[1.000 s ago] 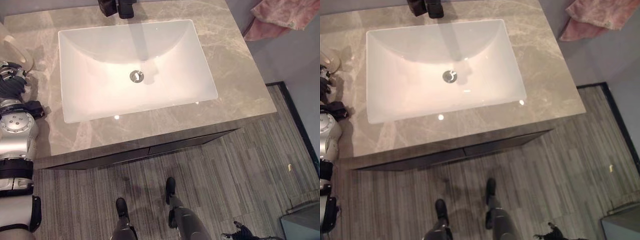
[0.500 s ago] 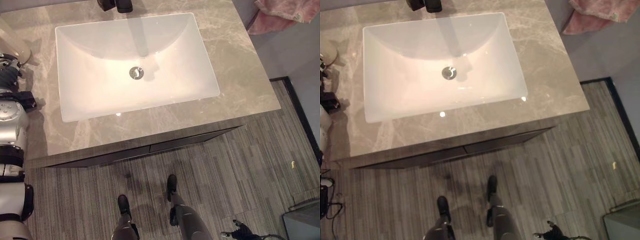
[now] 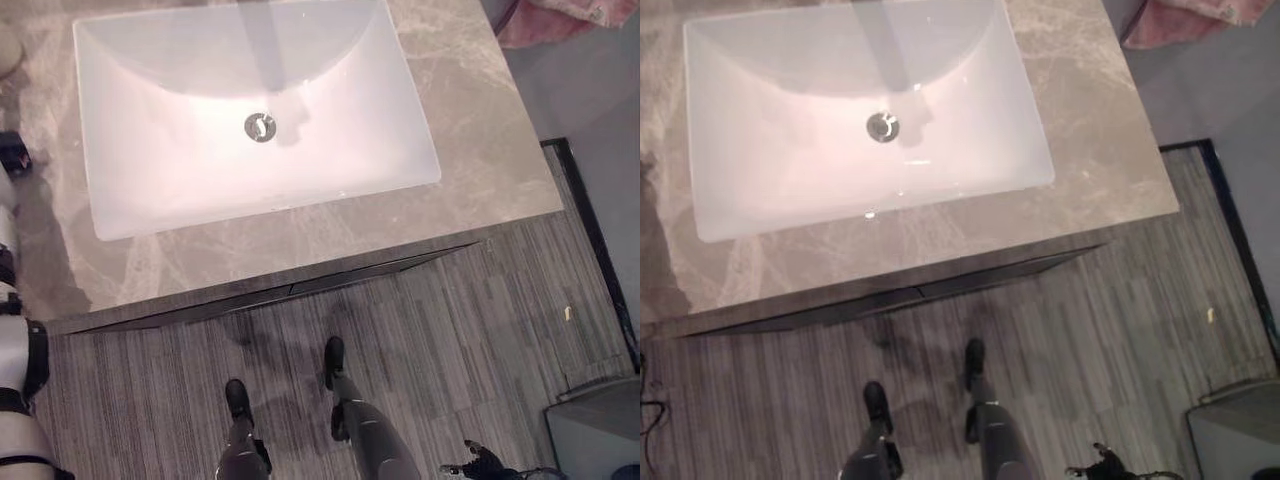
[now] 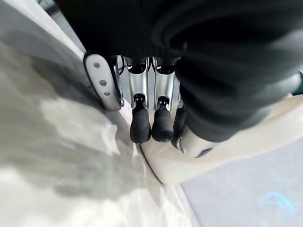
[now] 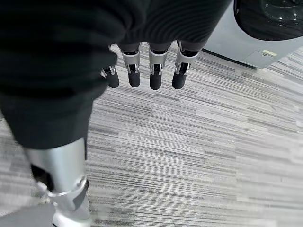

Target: Put brush and paste in cup on sink, flatten towel.

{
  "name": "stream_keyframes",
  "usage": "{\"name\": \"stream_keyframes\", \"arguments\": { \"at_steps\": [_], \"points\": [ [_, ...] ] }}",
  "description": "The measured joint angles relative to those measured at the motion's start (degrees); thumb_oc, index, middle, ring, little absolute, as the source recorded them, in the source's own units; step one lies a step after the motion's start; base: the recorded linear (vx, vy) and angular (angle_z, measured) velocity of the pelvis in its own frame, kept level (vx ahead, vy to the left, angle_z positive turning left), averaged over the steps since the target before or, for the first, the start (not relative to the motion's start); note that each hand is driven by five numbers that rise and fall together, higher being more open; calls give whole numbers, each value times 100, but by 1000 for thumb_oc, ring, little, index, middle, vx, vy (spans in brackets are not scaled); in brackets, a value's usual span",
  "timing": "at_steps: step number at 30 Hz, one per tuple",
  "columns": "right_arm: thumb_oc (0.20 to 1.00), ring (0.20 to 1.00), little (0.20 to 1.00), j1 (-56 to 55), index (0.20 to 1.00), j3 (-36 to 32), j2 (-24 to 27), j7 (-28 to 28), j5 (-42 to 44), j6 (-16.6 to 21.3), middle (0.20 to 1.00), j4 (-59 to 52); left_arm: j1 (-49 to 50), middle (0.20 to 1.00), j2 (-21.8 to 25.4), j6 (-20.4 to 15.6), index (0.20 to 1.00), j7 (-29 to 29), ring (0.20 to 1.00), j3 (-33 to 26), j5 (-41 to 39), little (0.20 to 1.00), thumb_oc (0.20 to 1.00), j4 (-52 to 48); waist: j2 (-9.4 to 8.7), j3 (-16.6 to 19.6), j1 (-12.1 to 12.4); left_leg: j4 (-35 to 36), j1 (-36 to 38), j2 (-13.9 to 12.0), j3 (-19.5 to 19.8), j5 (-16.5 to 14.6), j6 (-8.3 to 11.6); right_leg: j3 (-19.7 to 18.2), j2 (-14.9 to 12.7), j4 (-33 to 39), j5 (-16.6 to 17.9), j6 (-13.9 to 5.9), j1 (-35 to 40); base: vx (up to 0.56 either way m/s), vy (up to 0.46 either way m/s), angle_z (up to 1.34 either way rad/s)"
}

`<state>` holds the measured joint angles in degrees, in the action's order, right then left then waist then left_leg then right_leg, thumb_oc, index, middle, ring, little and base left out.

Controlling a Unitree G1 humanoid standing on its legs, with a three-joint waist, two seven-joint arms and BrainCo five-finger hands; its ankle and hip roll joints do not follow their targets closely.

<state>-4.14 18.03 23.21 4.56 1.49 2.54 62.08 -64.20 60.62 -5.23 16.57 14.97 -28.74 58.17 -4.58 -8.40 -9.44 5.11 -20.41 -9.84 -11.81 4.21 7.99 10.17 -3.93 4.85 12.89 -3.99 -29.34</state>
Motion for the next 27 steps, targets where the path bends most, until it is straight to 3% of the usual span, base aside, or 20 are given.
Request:
{"name": "stream_keyframes", "arguments": {
  "at_steps": [11, 15, 22, 27],
  "points": [
    [1000, 1000, 1000, 7, 1000, 23, -11, -1, 114, 20, 1000, 10, -324, 200, 27, -24, 200, 14, 200, 13, -3, 200, 200, 146, -42, 11, -67, -1, -88, 12, -18, -10, -7, -38, -3, -2, 11, -15, -95, 20, 8, 0],
    [1000, 1000, 1000, 45, 1000, 21, -15, 21, 124, 25, 1000, -10, -183, 200, -18, -45, 200, 61, 200, -33, -7, 200, 200, 71, -136, 77, -65, -4, 17, 22, -102, -14, -15, -125, 7, -3, 51, 0, -52, -37, 6, -8],
    [1000, 1000, 1000, 33, 1000, -2, -19, 9, 102, 11, 1000, 5, 1279, 200, -381, 36, 200, 77, 200, -326, 64, 200, 200, -869, -192, 193, -43, 2, 739, 51, -161, -119, -63, -209, -15, -1, -1, -46, 624, 61, 19, -6],
    [1000, 1000, 1000, -64, 1000, -535, -43, -56, -10, -55, 1000, 237, 3331, 200, -818, 60, 200, 64, 200, -1111, 72, 200, 200, -2297, -135, 231, 140, 27, 1480, 27, -183, -221, -73, -218, -22, 2, -169, -62, 1355, 59, 38, -3]
  ]
}}
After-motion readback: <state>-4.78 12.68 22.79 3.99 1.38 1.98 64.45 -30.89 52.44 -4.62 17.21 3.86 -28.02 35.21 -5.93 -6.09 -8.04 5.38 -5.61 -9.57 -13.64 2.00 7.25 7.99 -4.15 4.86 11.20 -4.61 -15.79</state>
